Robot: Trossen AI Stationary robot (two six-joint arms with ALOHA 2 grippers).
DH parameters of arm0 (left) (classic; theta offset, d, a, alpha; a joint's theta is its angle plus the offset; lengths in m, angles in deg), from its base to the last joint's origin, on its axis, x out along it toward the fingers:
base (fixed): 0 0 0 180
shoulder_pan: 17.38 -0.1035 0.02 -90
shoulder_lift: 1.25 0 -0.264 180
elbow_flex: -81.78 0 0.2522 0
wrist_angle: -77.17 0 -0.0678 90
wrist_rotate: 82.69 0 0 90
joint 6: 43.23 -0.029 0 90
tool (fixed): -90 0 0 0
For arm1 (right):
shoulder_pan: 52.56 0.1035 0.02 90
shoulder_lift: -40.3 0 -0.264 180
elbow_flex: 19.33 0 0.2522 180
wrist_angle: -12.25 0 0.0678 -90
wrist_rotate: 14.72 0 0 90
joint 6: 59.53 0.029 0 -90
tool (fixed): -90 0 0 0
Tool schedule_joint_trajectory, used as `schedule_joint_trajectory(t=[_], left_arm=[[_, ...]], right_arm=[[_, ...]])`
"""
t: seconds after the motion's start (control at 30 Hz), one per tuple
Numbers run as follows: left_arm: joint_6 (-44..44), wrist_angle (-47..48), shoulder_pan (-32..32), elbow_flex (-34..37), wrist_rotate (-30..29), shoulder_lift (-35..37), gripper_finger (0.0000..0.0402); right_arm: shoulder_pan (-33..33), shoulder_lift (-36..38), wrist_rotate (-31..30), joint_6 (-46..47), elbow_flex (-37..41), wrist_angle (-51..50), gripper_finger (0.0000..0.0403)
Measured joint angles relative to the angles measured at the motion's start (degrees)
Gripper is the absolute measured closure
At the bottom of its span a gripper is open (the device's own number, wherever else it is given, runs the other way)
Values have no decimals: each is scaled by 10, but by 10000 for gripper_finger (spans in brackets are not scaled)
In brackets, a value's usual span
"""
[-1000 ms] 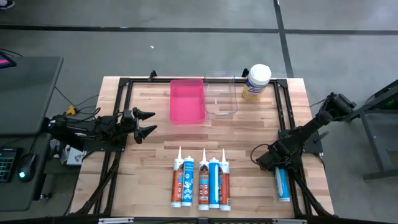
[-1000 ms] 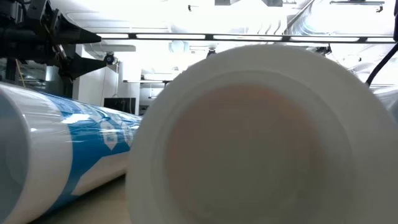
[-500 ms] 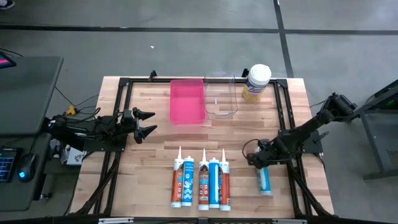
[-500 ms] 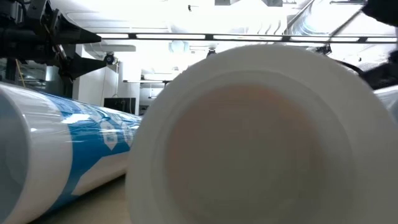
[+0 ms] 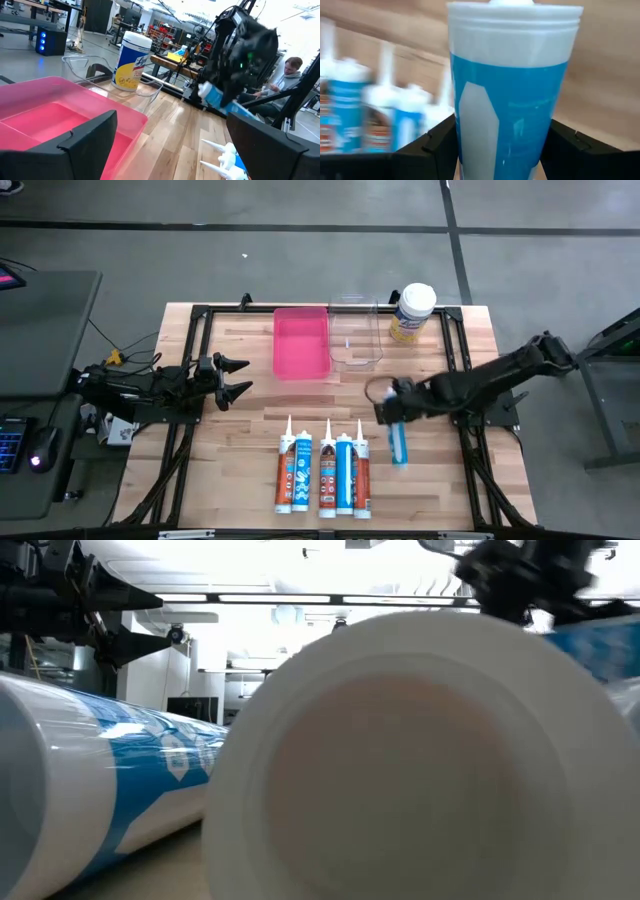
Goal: Pick & place silicon tubes, Sealant and Lysol wipes
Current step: Put the right blue sealant into the red bin
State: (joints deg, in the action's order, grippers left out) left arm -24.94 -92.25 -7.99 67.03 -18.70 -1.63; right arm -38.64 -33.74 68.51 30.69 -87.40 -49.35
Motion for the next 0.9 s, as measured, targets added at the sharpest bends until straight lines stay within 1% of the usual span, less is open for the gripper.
schedule_joint_trajectory(t=[0.13,0.27,0.37,0.5,0.6,0.67,0.77,0.9], left_arm=[[0,0,0,0,0,0,32],[0,0,0,0,0,0,32],[0,0,0,0,0,0,32],[0,0,0,0,0,0,32],[0,0,0,0,0,0,32],[0,0,0,0,0,0,32],[0,0,0,0,0,0,32],[0,0,0,0,0,0,32]], right_arm=[[-72,-14,-9,-117,-68,-3,192],[-143,-46,0,-235,-135,1,192],[-192,-83,32,-323,-182,26,192],[-247,-147,94,-422,-242,94,192],[-284,-200,150,-475,-296,139,192],[-307,-235,176,-504,-335,158,192],[-335,-288,193,-548,-399,162,192],[-362,-355,192,-582,-478,162,192]])
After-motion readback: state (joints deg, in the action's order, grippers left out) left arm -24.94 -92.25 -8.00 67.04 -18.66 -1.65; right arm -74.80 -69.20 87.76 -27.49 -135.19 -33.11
